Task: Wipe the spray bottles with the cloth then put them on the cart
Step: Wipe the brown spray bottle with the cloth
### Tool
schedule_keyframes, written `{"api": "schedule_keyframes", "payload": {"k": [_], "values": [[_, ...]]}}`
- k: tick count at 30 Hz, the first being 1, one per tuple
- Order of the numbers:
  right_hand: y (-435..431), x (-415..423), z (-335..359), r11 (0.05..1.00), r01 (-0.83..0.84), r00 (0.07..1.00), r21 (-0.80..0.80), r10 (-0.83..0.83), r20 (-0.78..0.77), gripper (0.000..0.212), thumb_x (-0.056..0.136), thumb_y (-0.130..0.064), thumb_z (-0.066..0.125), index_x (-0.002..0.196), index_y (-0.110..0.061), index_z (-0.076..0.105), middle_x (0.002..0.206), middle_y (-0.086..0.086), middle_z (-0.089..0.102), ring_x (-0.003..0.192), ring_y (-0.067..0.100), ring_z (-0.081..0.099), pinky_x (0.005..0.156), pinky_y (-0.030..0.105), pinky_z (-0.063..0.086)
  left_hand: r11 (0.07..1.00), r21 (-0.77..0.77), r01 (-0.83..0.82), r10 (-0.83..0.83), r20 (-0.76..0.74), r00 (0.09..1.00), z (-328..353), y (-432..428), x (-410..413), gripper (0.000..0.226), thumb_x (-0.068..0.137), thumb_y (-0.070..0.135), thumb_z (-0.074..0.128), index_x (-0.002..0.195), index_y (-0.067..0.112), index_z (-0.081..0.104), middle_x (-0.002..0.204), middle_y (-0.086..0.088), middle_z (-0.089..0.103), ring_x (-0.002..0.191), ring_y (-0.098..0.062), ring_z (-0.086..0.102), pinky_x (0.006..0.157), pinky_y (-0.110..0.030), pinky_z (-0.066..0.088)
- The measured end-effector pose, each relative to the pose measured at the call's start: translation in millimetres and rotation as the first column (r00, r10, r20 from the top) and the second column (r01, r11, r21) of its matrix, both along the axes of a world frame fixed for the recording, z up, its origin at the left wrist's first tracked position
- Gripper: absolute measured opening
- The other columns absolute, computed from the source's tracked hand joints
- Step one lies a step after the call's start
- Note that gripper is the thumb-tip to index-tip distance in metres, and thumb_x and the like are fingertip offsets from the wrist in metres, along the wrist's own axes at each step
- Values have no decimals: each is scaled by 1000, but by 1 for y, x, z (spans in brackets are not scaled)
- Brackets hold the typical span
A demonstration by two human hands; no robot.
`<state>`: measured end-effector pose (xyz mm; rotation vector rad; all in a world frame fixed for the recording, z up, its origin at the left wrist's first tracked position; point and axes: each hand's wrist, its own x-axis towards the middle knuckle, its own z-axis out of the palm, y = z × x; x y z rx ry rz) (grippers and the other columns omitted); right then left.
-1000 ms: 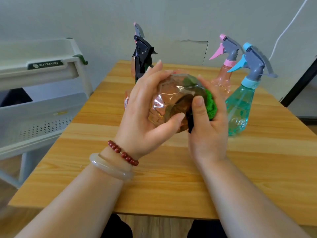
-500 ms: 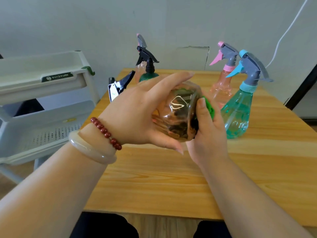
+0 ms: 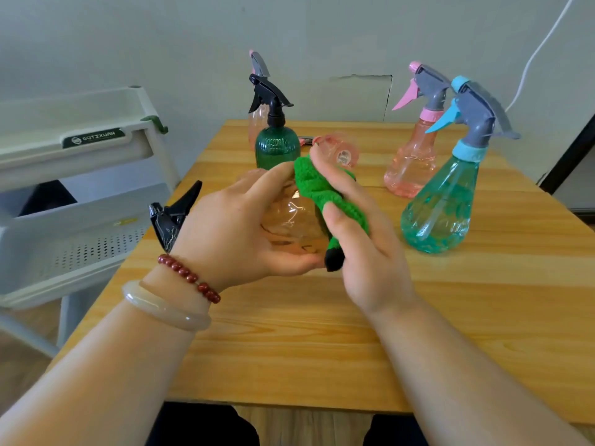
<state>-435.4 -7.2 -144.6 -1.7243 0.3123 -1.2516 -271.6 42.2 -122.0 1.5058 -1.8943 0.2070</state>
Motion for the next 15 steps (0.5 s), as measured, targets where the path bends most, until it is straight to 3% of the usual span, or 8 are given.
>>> {"api": "schedule_keyframes", "payload": {"k": [3, 5, 6, 9, 11, 13, 15], "values": [[-7, 6, 0, 989, 52, 998, 141, -46, -44, 43, 98, -18, 44, 141, -23, 49, 140, -16, 52, 134, -1, 43, 111, 24, 37, 1000, -5, -12, 12, -3, 1000, -1, 0, -3, 104, 60, 84, 58, 141, 20, 50, 115, 6, 68, 92, -3, 59, 75, -21, 48], [-11, 6, -1, 974, 41, 999, 221, -36, -28, 41, 96, -22, 47, 136, -31, 53, 143, -11, 52, 135, 3, 44, 115, 35, 36, 999, 5, -37, 37, -1, 999, -1, -2, -6, 104, 60, 86, 55, 141, 22, 49, 114, 5, 69, 92, -7, 61, 76, -22, 48], [-11, 6, -1, 974, 12, 1000, 228, -11, -6, 42, 96, -21, 46, 136, -29, 53, 146, -7, 51, 137, 6, 42, 116, 37, 34, 999, 8, -49, 49, -20, 999, 0, -2, -7, 102, 60, 87, 54, 141, 25, 48, 112, 6, 69, 91, -8, 62, 75, -23, 49], [-3, -1, -1, 992, -69, 996, 110, 63, 59, 43, 98, -17, 42, 141, -10, 44, 147, 1, 46, 141, 11, 38, 115, 26, 32, 999, -7, -37, 36, -109, 993, 3, -2, -7, 96, 60, 86, 56, 139, 33, 44, 107, 9, 69, 90, -9, 66, 76, -28, 54], [-3, 1, -1, 996, -28, 999, 84, 25, 43, 40, 100, -18, 39, 140, -13, 43, 148, 2, 45, 141, 10, 37, 115, 25, 31, 1000, -21, -23, 21, -112, 994, 4, -1, -8, 95, 61, 85, 58, 139, 33, 43, 108, 9, 70, 92, -11, 67, 77, -31, 57], [-7, 5, 1, 984, 38, 998, 172, -45, 35, 41, 99, -22, 41, 139, -21, 48, 150, 0, 45, 141, 9, 37, 118, 35, 29, 999, -34, -19, 16, -69, 997, 2, -1, -12, 95, 61, 84, 59, 139, 32, 43, 108, 12, 67, 93, -6, 64, 78, -29, 55], [-10, 4, 1, 976, 40, 999, 216, -46, 23, 45, 97, -22, 40, 141, -19, 48, 151, -2, 44, 141, 6, 36, 119, 35, 29, 998, -48, -31, 29, -50, 998, 1, -2, -13, 95, 61, 85, 58, 139, 33, 42, 104, 16, 62, 90, -3, 60, 76, -25, 53]]}}
